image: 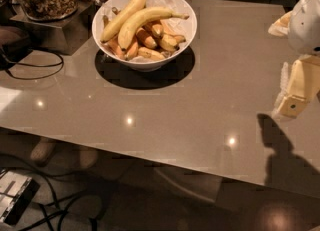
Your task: Pick banana from white bowl
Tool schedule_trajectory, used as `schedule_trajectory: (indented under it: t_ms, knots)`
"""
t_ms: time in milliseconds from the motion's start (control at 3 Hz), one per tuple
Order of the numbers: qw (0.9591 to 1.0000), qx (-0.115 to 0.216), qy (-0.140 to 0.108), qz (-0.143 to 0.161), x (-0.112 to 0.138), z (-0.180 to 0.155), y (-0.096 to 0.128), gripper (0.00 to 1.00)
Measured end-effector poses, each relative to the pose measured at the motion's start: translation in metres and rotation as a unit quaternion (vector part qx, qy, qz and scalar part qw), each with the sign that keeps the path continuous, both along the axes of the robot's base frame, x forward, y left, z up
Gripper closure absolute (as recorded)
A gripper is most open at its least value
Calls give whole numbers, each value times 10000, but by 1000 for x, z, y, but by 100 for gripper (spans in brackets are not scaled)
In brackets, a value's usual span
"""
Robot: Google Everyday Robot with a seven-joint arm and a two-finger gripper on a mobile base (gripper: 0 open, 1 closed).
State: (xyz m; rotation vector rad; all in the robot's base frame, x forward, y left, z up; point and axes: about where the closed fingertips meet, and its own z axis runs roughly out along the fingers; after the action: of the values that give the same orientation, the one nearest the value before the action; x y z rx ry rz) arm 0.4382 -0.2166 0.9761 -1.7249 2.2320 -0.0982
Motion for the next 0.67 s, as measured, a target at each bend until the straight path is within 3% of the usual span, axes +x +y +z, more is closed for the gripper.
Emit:
schedule_trajectory:
  t_ms: [333, 667]
  knots:
    - [10000, -15, -45, 41, 6, 5, 5, 0]
    - [9992, -94, -99, 377, 27, 18, 23, 0]
